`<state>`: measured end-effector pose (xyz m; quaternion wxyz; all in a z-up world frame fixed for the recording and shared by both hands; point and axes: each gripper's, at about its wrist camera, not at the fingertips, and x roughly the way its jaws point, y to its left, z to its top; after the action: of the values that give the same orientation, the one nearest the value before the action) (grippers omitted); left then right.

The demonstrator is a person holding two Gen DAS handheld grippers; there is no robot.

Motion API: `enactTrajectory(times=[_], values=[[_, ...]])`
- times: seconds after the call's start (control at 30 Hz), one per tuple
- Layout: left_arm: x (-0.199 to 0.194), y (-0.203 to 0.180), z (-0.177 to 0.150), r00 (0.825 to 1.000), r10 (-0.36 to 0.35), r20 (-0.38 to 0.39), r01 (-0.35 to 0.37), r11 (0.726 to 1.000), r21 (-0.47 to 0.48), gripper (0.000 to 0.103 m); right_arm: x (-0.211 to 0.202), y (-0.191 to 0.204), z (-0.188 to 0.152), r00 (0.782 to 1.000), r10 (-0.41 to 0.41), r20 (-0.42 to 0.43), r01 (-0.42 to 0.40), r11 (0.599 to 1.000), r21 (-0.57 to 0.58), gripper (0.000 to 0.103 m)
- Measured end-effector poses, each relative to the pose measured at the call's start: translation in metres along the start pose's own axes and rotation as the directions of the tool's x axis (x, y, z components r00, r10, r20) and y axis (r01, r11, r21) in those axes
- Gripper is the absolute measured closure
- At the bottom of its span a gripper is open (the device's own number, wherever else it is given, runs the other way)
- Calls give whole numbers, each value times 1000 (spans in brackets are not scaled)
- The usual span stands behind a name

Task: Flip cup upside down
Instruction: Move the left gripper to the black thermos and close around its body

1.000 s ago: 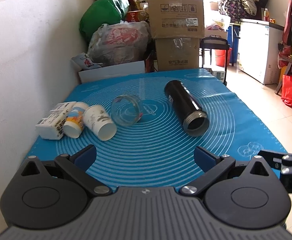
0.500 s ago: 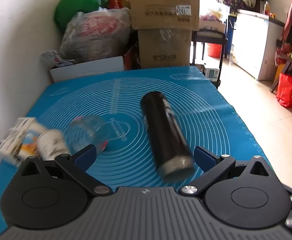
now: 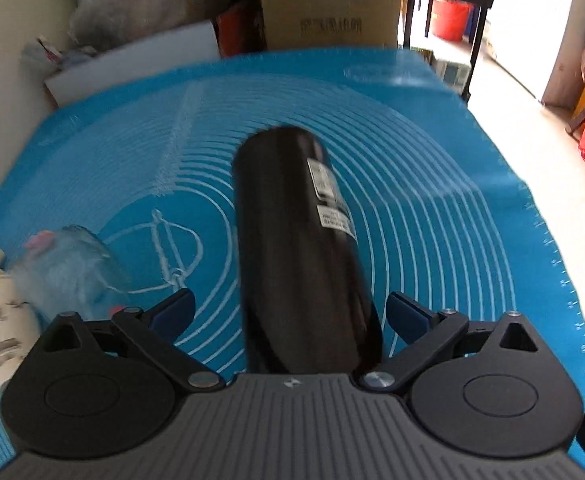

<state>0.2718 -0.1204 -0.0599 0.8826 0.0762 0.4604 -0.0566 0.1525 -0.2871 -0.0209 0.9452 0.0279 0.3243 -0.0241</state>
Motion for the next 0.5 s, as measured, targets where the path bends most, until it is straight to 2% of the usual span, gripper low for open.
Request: enactTrajectory(times=[0.03,0.07,0.27,0.4,0.5], values=[[4,0,1,1000,-14,-21,14,1000,8,22,2,0,-1,1000,2,-1,-2,1000,-1,0],[7,0,2,998,-36,-41,37,999,12,29,4,0,-1,1000,3,-3,-3,1000,-3,0],[4,4,2,997,-48,-54,48,999,7,32,6,0,-7,1000,7,-20,-7,1000,-5,0],[-5,5,-3,999,-12,-32,13,999,38,32,-1,-4,-9,1000,1,-15,-1,1000,-3,0],[-16,8,-8,999,-25,-21,26,999,37,33,-8,-6,-10,1000,-4,-8,4,1000,4,0]])
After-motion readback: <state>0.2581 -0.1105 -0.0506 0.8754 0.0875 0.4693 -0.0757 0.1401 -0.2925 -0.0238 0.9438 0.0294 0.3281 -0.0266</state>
